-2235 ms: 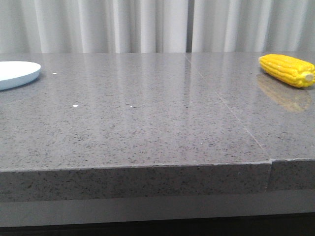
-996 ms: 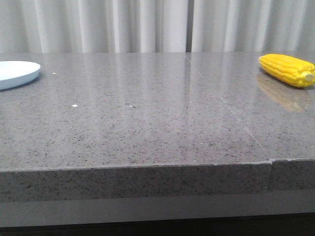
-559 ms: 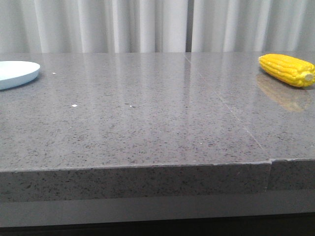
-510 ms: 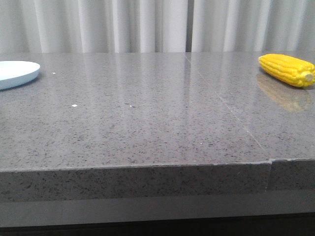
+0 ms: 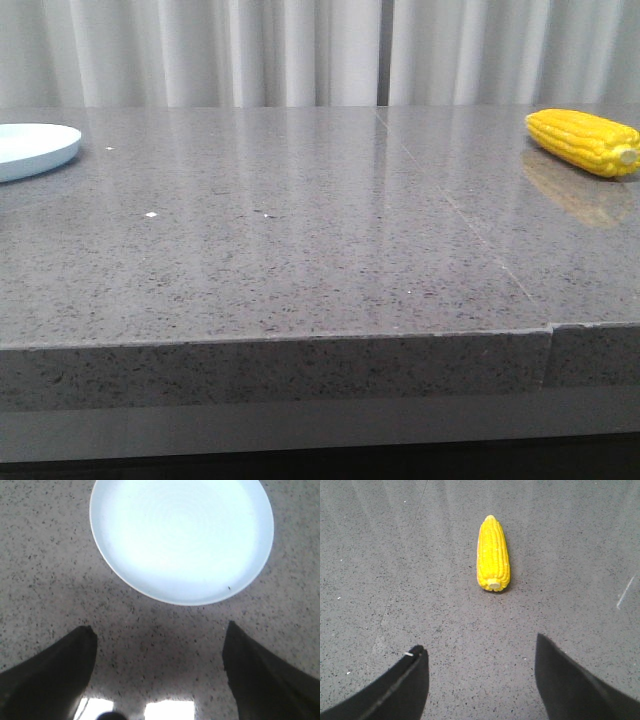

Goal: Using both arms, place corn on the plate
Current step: 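Lower the open left gripper onto the rim of the white plate and grasp it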

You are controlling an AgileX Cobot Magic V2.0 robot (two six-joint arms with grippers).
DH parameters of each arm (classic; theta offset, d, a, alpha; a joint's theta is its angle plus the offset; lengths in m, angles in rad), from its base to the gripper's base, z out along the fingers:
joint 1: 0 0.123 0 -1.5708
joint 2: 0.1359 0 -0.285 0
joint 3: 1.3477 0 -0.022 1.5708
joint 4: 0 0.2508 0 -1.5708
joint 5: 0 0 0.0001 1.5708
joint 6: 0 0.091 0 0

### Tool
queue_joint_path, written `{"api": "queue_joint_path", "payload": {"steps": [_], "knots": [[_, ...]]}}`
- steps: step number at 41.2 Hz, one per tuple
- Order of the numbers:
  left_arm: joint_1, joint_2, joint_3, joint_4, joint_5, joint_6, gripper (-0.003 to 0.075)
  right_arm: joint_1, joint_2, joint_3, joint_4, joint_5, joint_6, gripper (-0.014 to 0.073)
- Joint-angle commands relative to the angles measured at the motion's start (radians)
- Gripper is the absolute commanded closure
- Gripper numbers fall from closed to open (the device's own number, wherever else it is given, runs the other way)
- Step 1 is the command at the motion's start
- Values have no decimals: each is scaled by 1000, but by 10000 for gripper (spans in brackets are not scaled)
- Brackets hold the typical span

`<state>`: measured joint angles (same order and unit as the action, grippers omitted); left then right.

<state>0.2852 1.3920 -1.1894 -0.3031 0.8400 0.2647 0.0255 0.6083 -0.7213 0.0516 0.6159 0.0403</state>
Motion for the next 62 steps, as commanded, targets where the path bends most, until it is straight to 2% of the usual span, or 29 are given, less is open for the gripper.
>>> {"api": "queue_joint_path", "payload": {"steps": [1, 24, 37, 39, 47, 53, 57, 62], "knots": [[27, 38, -78, -51, -72, 17, 206, -3, 7, -33, -10, -65, -9, 104], [28, 399, -352, -53, -99, 21, 208, -3, 7, -33, -10, -65, -9, 104], [28, 484, -402, -53, -95, 21, 217, -3, 7, -33, -10, -65, -9, 104], [28, 487, -402, -53, -89, 21, 244, -3, 7, -33, -10, -65, -9, 104], [28, 487, -402, -51, -55, 21, 509, -3, 7, -33, -10, -65, -9, 104], [28, 487, -402, -42, -47, 21, 673, -3, 7, -33, -10, -65, -9, 104], [28, 487, -402, -37, -47, 21, 739, -3, 7, -33, -10, -65, -9, 104], [28, 479, -402, -37, -43, 21, 740, -3, 7, -33, -10, -65, -9, 104]]}}
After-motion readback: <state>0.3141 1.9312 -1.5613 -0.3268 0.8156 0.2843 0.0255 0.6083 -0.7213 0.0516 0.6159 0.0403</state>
